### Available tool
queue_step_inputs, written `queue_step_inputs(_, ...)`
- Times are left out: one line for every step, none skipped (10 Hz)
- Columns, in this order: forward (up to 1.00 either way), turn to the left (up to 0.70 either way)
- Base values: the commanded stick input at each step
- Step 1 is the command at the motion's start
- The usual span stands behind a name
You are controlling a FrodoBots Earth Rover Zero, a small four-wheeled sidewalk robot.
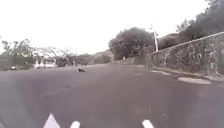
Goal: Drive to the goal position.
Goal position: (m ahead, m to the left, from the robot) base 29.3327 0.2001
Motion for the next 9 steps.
queue_step_inputs(0.50, 0.00)
queue_step_inputs(0.50, 0.00)
queue_step_inputs(0.50, 0.00)
queue_step_inputs(0.50, 0.00)
queue_step_inputs(0.50, 0.00)
queue_step_inputs(0.50, 0.00)
queue_step_inputs(0.50, 0.00)
queue_step_inputs(0.50, 0.00)
queue_step_inputs(0.50, 0.00)
